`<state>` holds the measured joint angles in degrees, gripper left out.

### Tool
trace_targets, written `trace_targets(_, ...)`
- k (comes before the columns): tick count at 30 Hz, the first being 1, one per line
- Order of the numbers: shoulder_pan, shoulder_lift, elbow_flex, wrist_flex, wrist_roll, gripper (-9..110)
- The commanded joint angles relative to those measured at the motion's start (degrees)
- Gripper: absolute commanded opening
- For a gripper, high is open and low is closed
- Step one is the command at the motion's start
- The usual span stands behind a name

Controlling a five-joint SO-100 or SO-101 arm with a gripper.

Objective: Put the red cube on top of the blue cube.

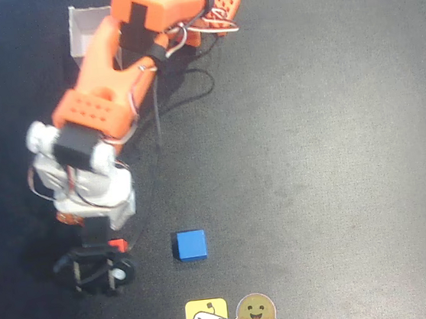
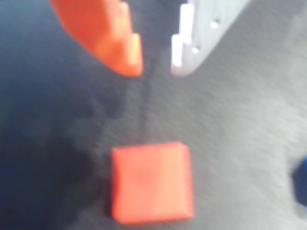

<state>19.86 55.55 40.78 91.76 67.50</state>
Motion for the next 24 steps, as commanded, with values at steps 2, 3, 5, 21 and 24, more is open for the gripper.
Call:
trace_targets(2, -1.67, 0.18, -2.90, -2.37, 2.20, 15)
trace_targets(3, -2.02, -0.18, -3.34, -2.90, 2.55, 16)
trace_targets(5, -2.72, -1.32, -5.01, -3.34, 3.16, 21)
trace_targets(21, -2.99, -6.50, -3.96, -7.91, 3.96, 24)
trace_targets(24, -2.90, -7.03, -1.85, -9.23, 3.78, 24)
